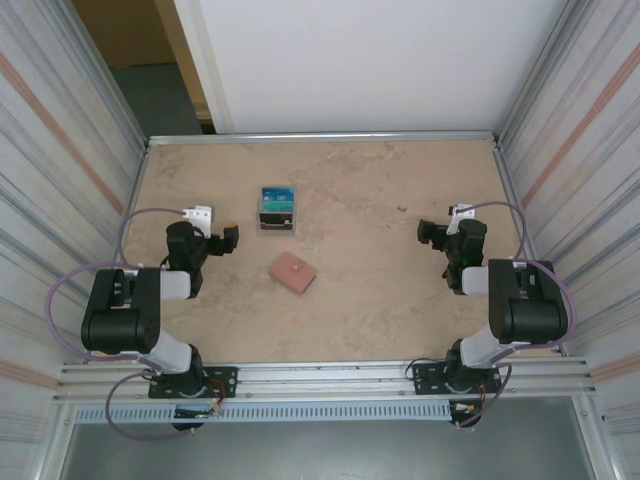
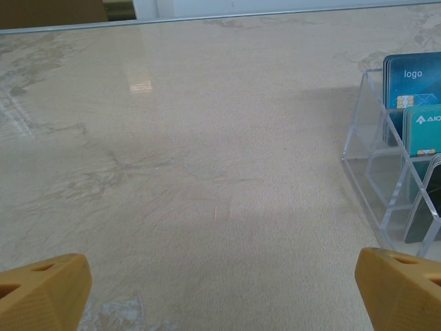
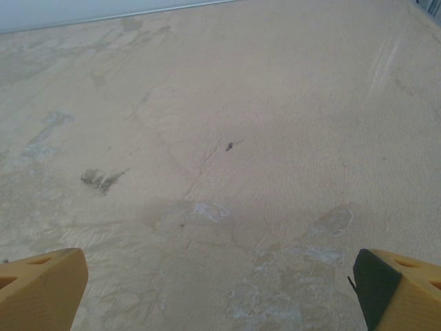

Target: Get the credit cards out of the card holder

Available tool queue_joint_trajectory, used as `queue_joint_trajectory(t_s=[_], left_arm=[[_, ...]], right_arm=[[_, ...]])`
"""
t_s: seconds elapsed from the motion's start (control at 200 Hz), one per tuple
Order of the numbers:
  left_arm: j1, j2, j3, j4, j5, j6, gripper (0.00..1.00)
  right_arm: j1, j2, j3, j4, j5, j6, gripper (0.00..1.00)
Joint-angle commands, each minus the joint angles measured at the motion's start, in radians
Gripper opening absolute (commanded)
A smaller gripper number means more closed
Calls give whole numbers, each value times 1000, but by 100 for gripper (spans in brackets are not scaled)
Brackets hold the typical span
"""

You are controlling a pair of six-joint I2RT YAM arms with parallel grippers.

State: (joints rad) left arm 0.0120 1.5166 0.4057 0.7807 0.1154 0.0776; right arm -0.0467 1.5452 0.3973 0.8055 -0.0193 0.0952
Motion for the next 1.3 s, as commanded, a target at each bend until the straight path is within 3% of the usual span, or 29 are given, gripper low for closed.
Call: queue_joint_trajectory(t_s=[0.0, 0.797, 0.952, 1.168, 1.298], left_arm=[[-4, -4, 8, 8, 11, -2, 99], [-3, -5, 5, 12, 11, -1, 99], [10, -14, -23, 58, -33, -41, 99], [7, -138, -41, -15, -121, -69, 99], [5, -314, -31, -174, -165, -96, 99]], right_arm=[[2, -2, 13, -8, 16, -8, 99], [1, -13, 24, -36, 16, -9, 99], [-1, -20, 36, -59, 2, -8, 99], [10, -87, 108, -245, 36, -7, 99], [33, -147, 127, -315, 100, -7, 99]])
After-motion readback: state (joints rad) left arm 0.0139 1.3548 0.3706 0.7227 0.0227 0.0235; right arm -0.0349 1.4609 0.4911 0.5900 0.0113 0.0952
